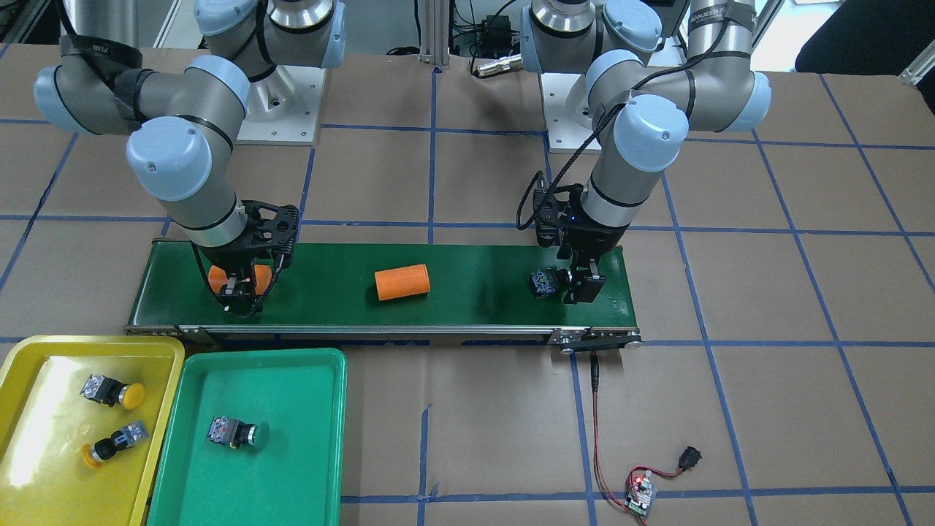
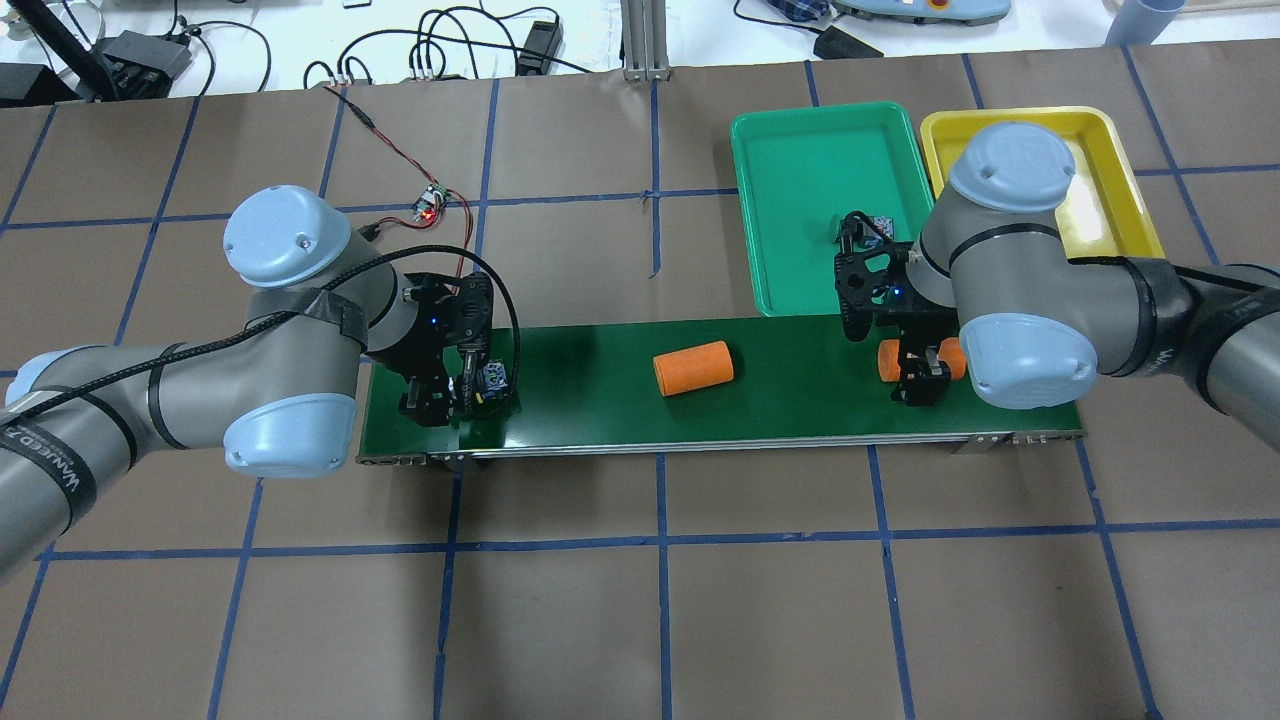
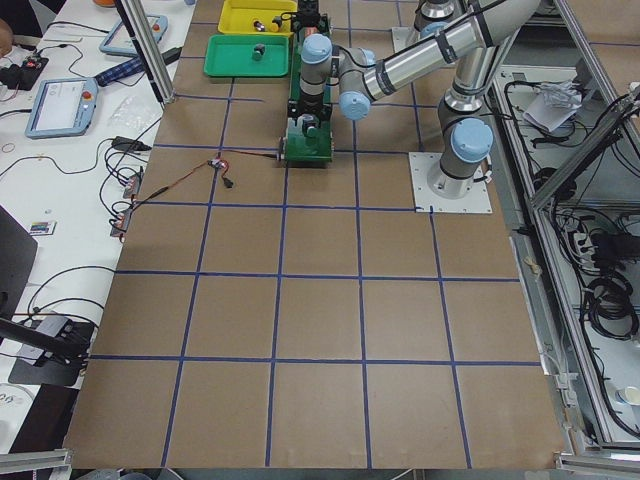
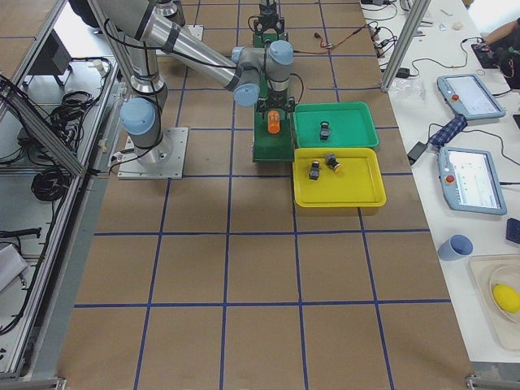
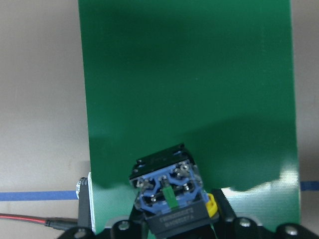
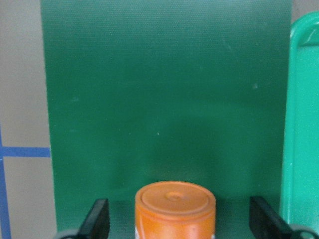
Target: Sort buttons by color to trays
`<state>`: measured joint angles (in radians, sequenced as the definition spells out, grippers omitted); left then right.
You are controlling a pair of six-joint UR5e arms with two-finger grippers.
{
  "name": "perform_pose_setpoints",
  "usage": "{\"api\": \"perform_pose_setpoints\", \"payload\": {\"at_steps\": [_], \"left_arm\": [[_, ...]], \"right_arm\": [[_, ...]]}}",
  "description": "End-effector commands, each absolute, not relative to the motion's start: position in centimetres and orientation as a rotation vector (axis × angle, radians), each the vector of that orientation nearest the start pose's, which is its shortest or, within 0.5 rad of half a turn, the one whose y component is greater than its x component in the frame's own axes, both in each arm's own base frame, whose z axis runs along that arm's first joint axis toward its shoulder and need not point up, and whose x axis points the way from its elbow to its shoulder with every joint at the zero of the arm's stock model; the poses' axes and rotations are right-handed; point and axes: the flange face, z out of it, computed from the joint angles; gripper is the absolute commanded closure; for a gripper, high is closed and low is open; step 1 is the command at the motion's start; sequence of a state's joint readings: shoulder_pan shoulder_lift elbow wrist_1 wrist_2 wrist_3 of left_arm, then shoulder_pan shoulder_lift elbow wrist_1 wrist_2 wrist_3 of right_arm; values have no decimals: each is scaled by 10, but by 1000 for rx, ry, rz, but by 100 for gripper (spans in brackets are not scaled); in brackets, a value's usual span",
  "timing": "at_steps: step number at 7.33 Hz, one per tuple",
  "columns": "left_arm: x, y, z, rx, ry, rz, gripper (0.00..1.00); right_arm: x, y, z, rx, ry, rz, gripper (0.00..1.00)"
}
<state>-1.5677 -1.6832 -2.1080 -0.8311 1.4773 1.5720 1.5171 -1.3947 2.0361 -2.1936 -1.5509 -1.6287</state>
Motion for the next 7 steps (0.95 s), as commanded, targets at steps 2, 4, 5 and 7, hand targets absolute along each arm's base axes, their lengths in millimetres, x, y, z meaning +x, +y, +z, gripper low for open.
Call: {"api": "perform_pose_setpoints", "payload": {"at_steps": [2, 4, 5, 7], "left_arm": [[-134, -472, 282, -2078, -2407, 237, 0], [-129, -467, 295, -1614, -2760, 239, 0], [-130, -461, 305, -1385, -2866, 231, 0], [-129, -461, 347, -941, -2992, 99, 0]], "right_arm": [[108, -493, 248, -2211, 2204, -2, 0], [108, -495, 259, -2228, 2218, -17, 0], [108, -498, 277, -2245, 2231, -44, 0], [109, -487, 297, -2238, 2227, -32, 0]]}}
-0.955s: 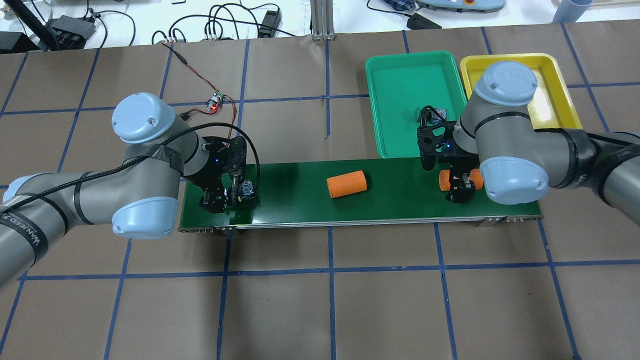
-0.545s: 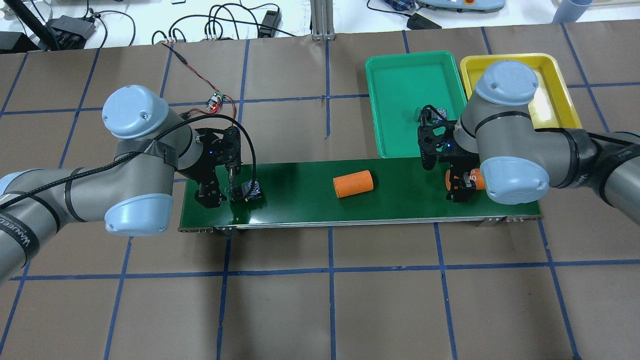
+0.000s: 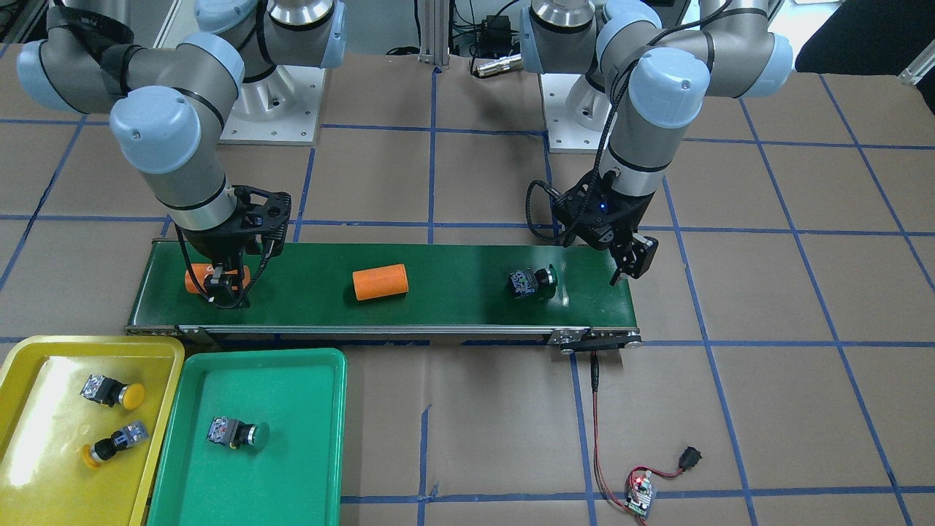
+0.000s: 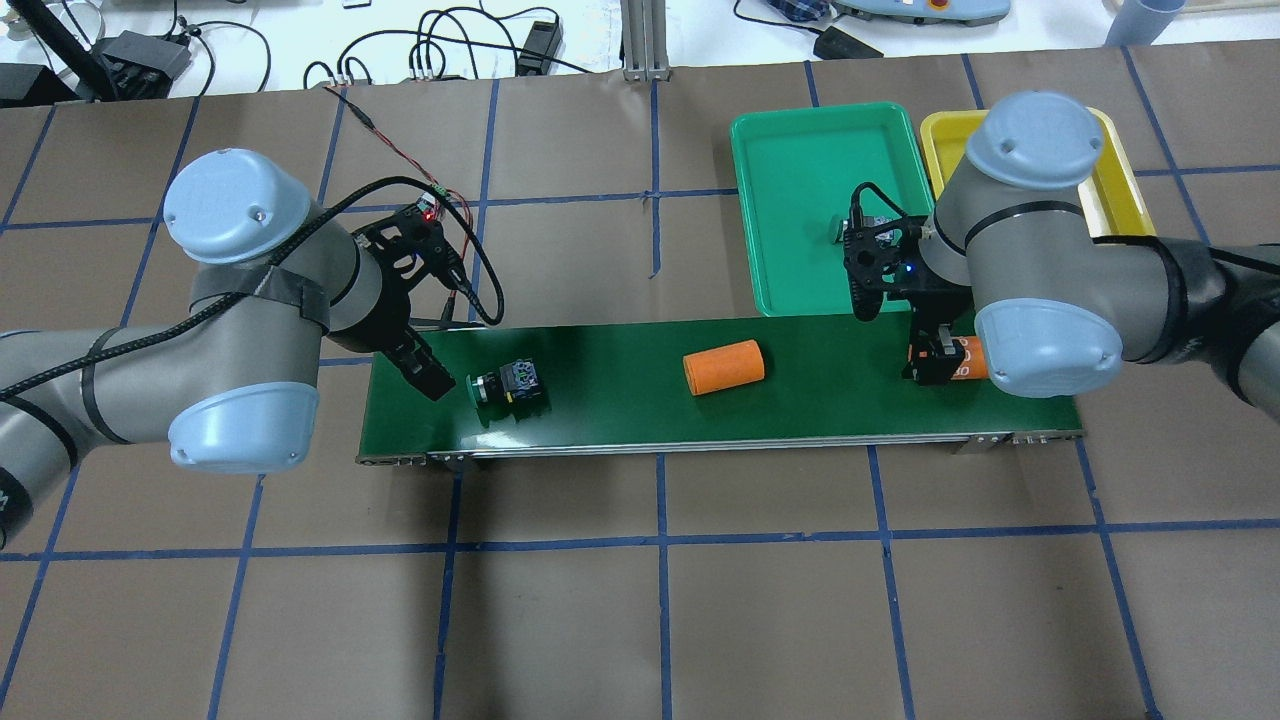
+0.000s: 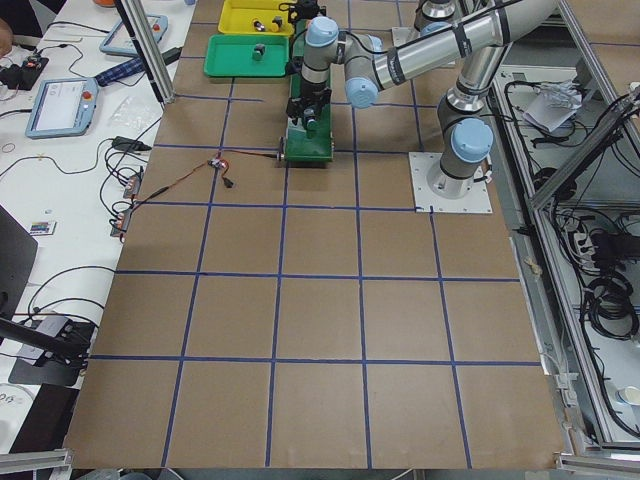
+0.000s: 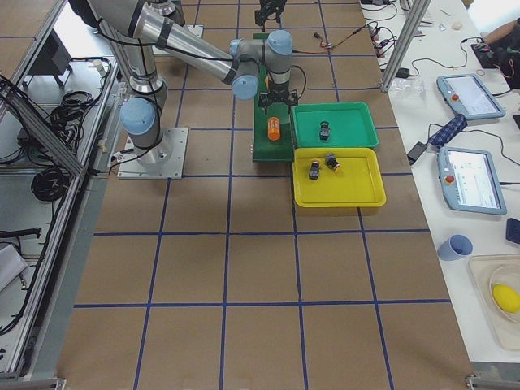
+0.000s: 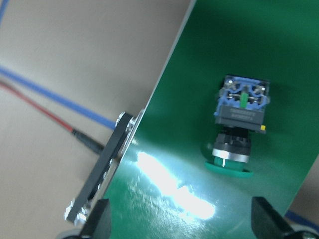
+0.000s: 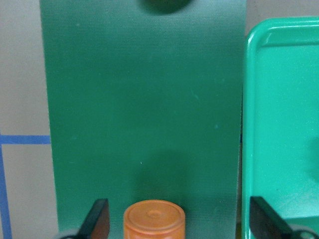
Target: Sort buttons by color to trays
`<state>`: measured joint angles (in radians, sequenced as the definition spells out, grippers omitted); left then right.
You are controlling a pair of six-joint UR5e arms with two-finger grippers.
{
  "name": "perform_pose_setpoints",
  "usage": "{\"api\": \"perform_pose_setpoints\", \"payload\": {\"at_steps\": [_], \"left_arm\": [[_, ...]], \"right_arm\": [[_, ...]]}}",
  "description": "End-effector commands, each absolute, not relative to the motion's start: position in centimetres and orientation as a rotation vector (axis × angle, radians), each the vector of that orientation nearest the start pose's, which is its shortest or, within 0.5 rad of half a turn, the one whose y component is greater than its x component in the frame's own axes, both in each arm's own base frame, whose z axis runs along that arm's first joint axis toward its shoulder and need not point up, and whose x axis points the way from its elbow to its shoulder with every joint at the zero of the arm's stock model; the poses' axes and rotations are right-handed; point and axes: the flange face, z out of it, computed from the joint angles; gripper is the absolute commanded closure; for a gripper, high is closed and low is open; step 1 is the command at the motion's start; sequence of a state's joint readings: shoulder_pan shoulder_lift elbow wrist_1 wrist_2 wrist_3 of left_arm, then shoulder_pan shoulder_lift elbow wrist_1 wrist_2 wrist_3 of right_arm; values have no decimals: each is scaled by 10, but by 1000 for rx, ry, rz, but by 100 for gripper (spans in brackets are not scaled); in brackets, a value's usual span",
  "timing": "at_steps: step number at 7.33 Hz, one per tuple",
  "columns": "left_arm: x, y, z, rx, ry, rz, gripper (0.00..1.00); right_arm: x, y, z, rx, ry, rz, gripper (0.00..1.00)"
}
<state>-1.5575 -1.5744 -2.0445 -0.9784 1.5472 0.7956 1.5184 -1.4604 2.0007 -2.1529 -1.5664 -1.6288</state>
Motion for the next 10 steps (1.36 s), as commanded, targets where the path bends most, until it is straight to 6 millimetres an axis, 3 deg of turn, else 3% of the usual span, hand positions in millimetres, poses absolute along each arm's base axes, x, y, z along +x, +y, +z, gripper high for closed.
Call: {"api": "perform_pose_setpoints", "payload": {"at_steps": [1, 2, 3, 4, 5, 6, 8, 10], "left_arm": [[-129, -463, 388, 714, 3078, -25, 0], [-132, -462, 429, 521, 3127, 84, 0], [-133, -467, 458, 405, 3155, 167, 0], [-131, -479, 488, 387, 3151, 126, 0], [-131, -473, 502, 325, 3156, 131, 0], [-132, -468, 502, 136, 3164, 165, 0], [-133, -463, 504, 83, 3160, 162, 0], [-132, -473, 507, 18, 3163, 138, 0]], "right_arm": [[109, -489, 293, -2232, 2225, -33, 0], [109, -488, 288, -2223, 2213, -19, 0], [110, -487, 286, -2218, 2212, -19, 0], [109, -488, 283, -2222, 2212, -4, 0], [110, -490, 276, -2209, 2196, -4, 0], [110, -491, 274, -2208, 2198, -6, 0], [111, -492, 273, -2210, 2193, -6, 0], [111, -492, 267, -2204, 2185, 8, 0]]}}
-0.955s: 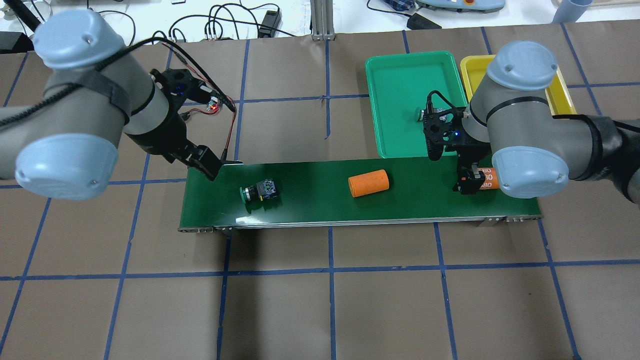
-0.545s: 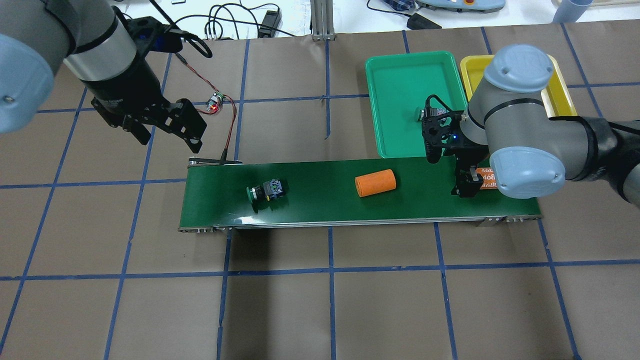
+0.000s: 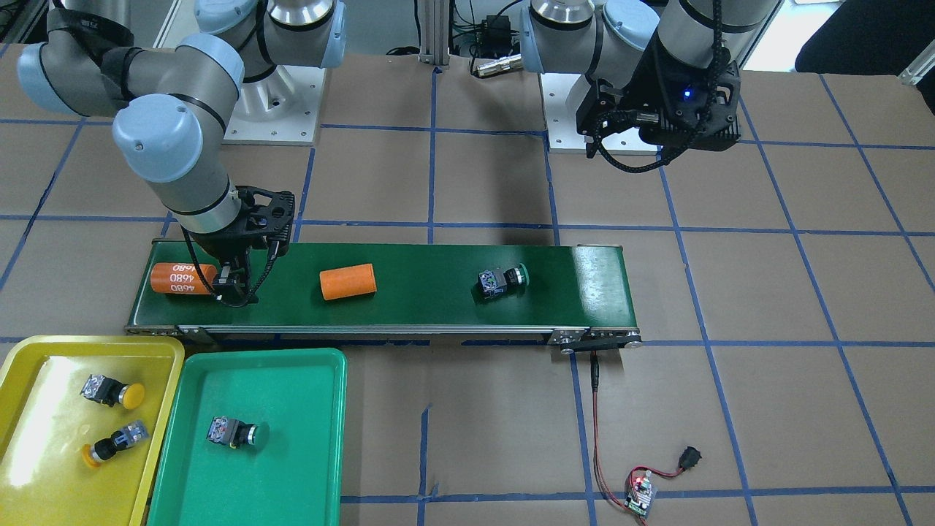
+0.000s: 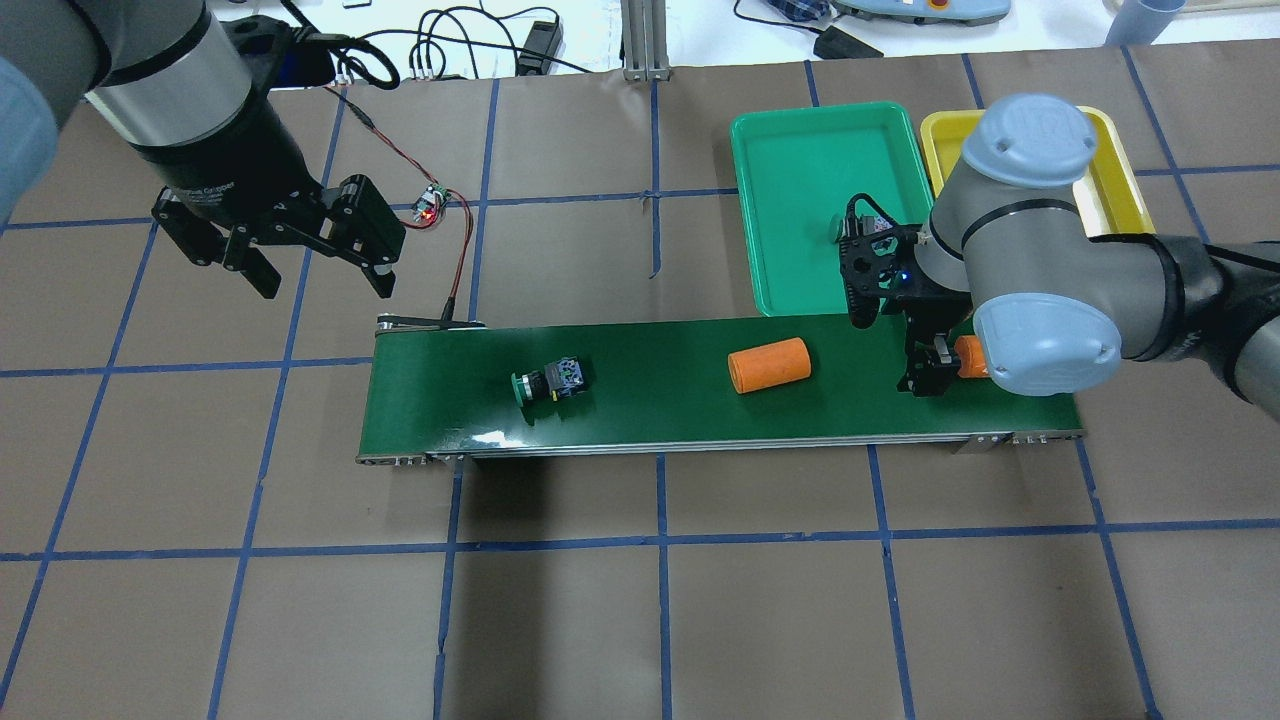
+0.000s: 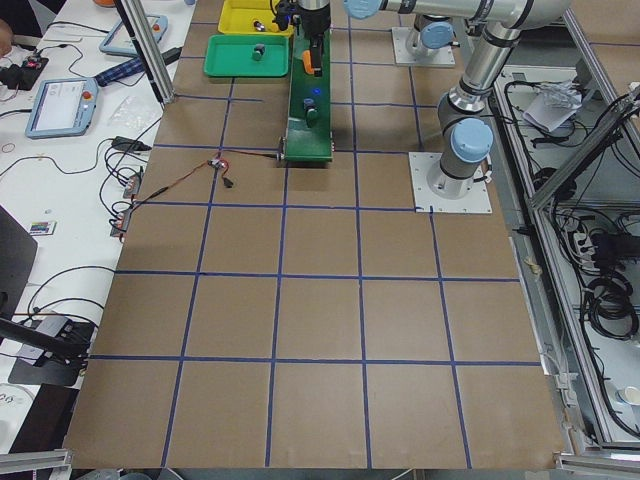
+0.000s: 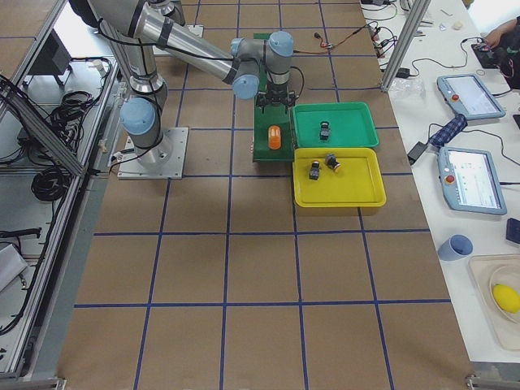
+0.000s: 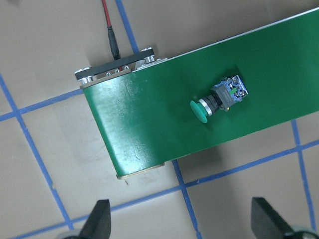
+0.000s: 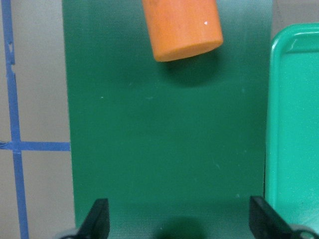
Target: Sort buttons by color to trays
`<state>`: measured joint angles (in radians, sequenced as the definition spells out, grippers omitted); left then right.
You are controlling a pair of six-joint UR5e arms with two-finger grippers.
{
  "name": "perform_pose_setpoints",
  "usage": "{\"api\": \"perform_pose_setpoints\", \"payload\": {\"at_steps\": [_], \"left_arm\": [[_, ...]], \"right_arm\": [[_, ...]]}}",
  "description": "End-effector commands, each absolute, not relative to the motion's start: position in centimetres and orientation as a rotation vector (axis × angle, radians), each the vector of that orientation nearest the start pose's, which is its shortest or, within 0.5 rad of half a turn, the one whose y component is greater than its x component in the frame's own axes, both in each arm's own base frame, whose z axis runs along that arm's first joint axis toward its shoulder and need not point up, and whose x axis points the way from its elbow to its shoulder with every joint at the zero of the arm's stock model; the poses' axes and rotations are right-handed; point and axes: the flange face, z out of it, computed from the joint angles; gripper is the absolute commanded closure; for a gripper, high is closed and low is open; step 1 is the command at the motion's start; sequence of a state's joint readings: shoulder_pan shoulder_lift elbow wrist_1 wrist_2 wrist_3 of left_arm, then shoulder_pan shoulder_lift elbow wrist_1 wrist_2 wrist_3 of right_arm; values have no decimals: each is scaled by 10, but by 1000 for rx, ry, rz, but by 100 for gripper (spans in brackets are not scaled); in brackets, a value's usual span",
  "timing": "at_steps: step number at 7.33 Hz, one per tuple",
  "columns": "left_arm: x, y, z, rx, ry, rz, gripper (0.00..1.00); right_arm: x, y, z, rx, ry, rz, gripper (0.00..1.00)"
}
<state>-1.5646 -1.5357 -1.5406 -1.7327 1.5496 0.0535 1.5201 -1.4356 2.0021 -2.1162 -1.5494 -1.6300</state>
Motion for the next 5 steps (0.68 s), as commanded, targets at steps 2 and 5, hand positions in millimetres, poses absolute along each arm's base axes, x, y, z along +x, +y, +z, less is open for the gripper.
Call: {"api": "perform_pose_setpoints", "payload": {"at_steps": [2, 5], "left_arm": [[-128, -480, 501, -69, 3162, 88, 0], [-126, -486, 509, -67, 3159, -75, 0]], "right_arm": [[110, -494, 263, -2201, 2182, 17, 0], [111, -496, 264, -2204, 2184, 12, 0]]}}
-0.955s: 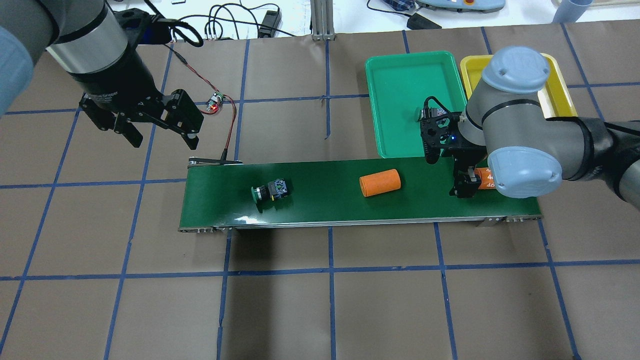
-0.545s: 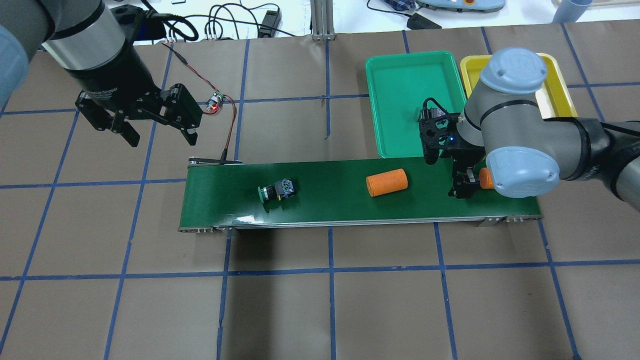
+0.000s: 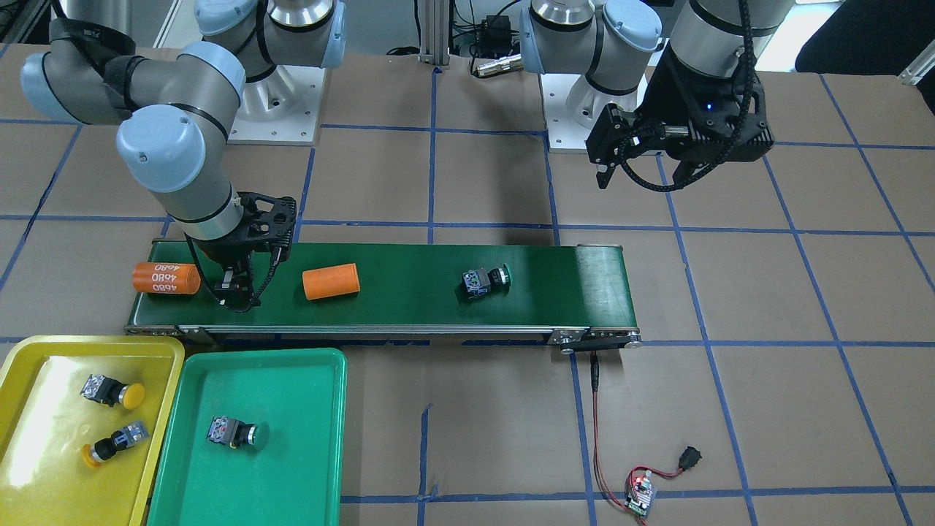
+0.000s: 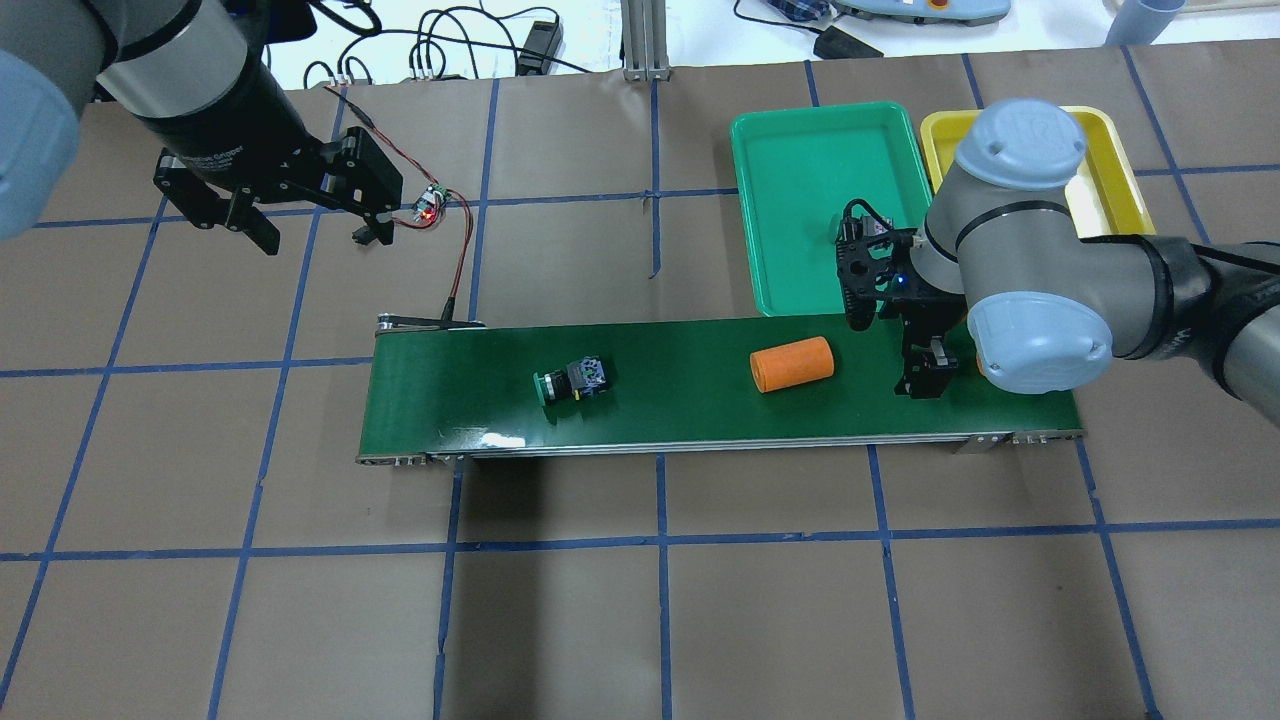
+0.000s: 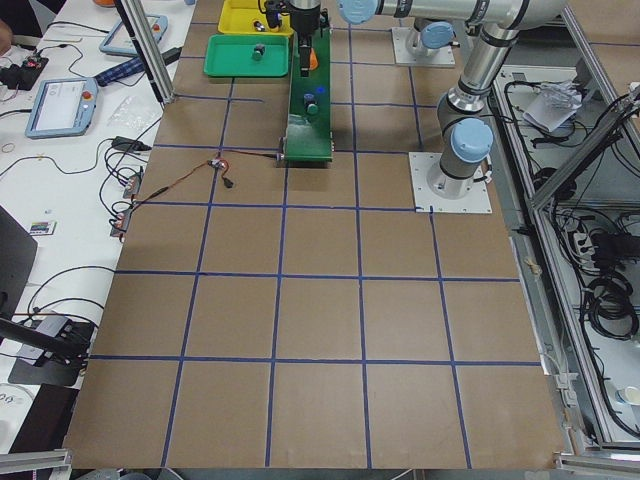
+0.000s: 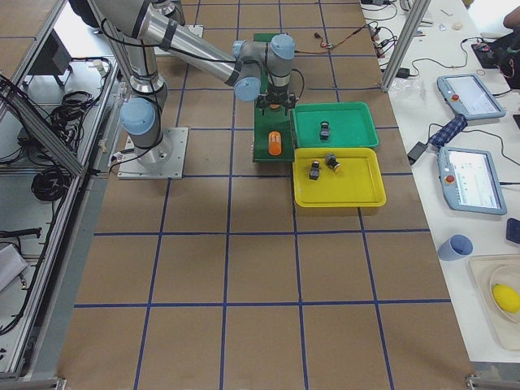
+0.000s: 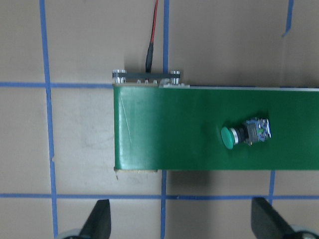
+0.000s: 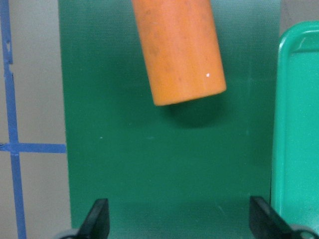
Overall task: Sort buttons by color to trays
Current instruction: 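Grasp the plain orange cylinder at the belt end with right gripper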
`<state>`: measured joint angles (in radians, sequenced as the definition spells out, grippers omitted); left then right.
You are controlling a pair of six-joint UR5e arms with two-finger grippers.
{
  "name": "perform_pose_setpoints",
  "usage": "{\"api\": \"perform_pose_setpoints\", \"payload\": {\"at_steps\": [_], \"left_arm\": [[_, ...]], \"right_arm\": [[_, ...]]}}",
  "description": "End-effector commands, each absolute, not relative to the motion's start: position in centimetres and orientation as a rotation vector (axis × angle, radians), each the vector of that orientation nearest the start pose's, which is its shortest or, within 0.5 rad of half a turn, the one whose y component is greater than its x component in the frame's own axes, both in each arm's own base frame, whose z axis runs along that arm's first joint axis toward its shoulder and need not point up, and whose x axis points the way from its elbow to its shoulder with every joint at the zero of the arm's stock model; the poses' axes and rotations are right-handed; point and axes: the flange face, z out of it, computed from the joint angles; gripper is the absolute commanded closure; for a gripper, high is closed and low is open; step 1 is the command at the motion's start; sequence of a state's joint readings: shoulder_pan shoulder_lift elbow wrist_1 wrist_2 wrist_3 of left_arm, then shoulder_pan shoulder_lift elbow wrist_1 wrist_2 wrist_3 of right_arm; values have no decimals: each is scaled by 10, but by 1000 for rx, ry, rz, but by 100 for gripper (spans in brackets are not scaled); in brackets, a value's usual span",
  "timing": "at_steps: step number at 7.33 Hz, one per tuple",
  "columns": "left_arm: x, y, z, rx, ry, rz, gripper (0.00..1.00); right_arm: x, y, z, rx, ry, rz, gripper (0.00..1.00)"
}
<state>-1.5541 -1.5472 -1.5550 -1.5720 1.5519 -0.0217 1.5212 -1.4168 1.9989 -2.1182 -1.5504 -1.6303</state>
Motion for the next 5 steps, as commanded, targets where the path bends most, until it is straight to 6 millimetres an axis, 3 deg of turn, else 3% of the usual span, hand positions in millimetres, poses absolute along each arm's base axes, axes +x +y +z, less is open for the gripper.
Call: {"api": "perform_pose_setpoints", "payload": {"at_steps": [1, 5], "left_arm": [[-126, -483, 511, -72, 3157, -77, 0], [-126, -479, 515, -82, 3157, -85, 0]], "right_arm": [[111, -496, 264, -2203, 2184, 10, 0], [112, -496, 265, -2204, 2185, 9, 0]]}}
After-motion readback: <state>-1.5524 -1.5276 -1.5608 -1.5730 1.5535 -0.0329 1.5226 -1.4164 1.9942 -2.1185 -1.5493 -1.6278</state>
